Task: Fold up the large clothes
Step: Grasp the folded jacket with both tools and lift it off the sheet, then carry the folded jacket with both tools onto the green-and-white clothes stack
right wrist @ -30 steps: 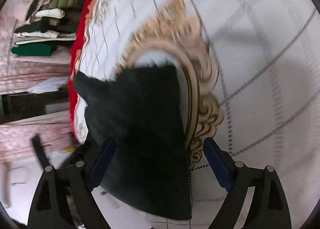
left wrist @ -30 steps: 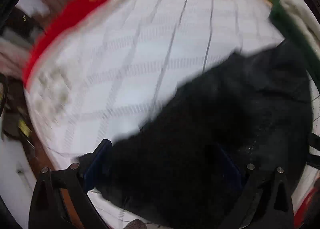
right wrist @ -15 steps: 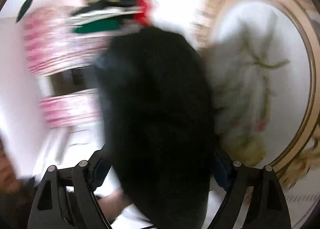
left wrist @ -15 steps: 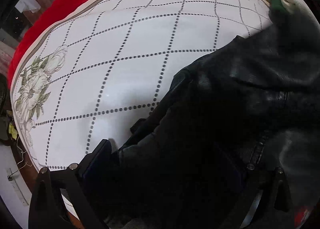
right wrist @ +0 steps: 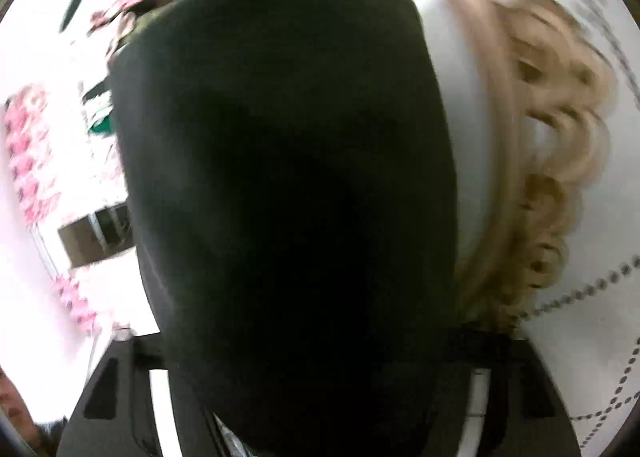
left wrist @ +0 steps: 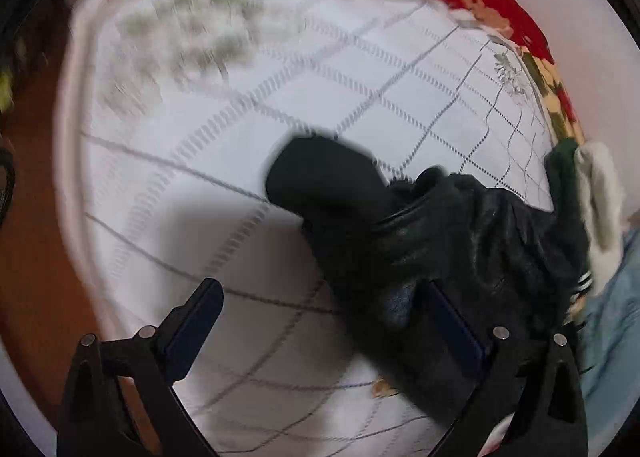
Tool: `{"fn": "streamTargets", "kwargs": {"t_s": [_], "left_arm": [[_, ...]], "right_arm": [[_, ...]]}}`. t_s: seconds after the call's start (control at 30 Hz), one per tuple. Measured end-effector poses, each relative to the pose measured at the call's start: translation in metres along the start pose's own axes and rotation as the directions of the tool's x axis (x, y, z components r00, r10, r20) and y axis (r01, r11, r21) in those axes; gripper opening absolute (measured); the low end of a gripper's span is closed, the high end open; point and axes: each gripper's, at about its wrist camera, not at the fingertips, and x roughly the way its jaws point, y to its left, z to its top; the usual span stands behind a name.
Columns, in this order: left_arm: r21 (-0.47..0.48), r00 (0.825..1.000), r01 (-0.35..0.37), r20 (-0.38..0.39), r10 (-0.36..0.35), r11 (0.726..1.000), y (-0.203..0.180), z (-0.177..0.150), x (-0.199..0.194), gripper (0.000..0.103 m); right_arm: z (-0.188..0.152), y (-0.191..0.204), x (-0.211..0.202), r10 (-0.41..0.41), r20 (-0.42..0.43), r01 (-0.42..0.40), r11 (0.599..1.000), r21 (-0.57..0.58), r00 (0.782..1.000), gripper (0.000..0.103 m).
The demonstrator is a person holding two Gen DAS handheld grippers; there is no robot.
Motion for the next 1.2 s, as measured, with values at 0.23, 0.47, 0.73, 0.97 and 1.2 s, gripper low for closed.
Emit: {"fn": "streamTargets", "kwargs": {"t_s": [0.23, 0.47, 0.73, 0.97, 1.2], "left_arm": [[0.075, 0.994, 0.031, 0.107, -0.039, 0.997, -0.032, 0.013, 0.0, 0.085], [0.151, 0.986, 0.044, 0.15, -0.067, 0.988, -0.047, 0.028, -0.031, 0.032], [0.243, 0.968, 0.102, 0.199, -0.153, 0.965, -0.121, 0.07, -0.088, 0.032], [0.38, 0.937, 0.2, 0.193, -0.289, 0.903, -0.25, 0.106, -0.109, 0.032], [0.454, 0.894, 0.308, 0.162, -0.417, 0.836, -0.389, 0.131, -0.079, 0.032]], "right_arm": [[0.0, 0.005, 0.013, 0.0, 0.051, 0.0, 1.0, -0.017, 0.999, 0.074], [-0.003, 0.031, 0.026, 0.139, 0.069, -0.136, 0.99, -0.036, 0.988, 0.053], [0.01, 0.081, 0.011, 0.313, 0.091, -0.308, 0.949, -0.064, 0.945, 0.052], [0.06, 0.16, -0.048, 0.381, 0.174, -0.361, 0.923, -0.135, 0.908, 0.052], [0.157, 0.226, -0.154, 0.354, 0.282, -0.299, 0.928, -0.22, 0.892, 0.052]]}}
